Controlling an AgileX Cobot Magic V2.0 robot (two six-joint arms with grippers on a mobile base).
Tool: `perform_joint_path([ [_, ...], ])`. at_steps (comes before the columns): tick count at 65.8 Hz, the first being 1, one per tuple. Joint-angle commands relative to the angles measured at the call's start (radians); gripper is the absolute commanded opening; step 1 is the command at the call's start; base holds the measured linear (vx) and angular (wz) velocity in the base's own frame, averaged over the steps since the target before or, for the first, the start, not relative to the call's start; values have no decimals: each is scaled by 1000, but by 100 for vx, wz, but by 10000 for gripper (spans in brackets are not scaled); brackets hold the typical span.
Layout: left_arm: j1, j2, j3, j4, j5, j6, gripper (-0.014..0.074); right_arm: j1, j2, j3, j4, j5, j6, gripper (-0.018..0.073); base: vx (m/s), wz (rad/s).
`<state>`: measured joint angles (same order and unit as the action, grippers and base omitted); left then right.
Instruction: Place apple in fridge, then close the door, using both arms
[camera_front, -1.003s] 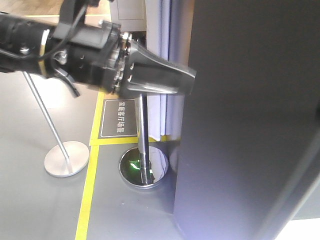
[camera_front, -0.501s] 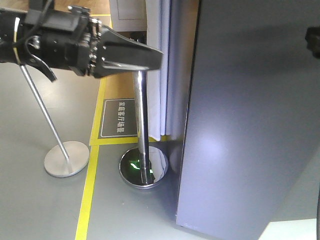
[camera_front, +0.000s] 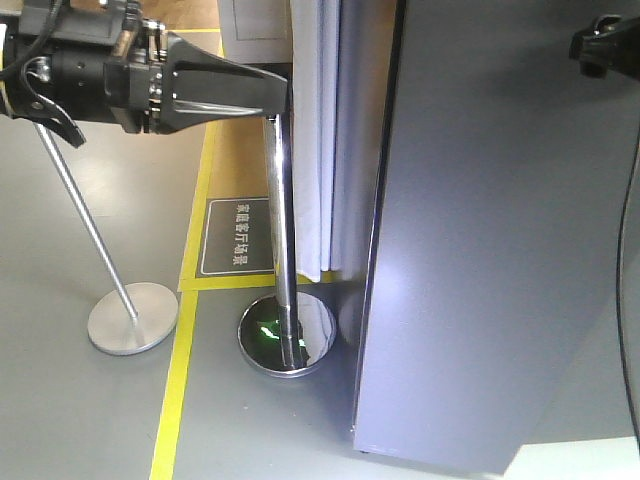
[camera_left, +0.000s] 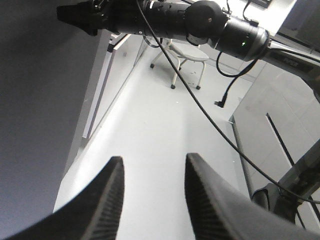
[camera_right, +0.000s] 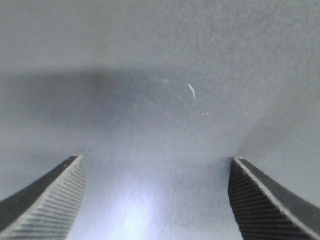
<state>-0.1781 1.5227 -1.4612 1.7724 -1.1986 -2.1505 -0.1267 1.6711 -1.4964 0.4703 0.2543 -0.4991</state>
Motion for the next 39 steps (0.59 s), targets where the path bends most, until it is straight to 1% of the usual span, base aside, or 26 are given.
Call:
perform_joint_path([
  [1,10,-37,-29,37,24,-1,281,-5,34,-80,10,-128,-16,570,0,0],
  [10,18,-37,-29,37,43,-1,281,-5,85,-141,13,-113,-17,570,0,0],
  [19,18,-35,-29,37,76,-1,281,-5,136,-216,13,-40,-17,570,0,0],
  [29,18,-35,-29,37,139,-1,281,-5,180,-290,11,33,-17,570,0,0],
  [39,24,-35,-29,37,218,-1,281,-5,160,-327,9,124,-21,570,0,0],
])
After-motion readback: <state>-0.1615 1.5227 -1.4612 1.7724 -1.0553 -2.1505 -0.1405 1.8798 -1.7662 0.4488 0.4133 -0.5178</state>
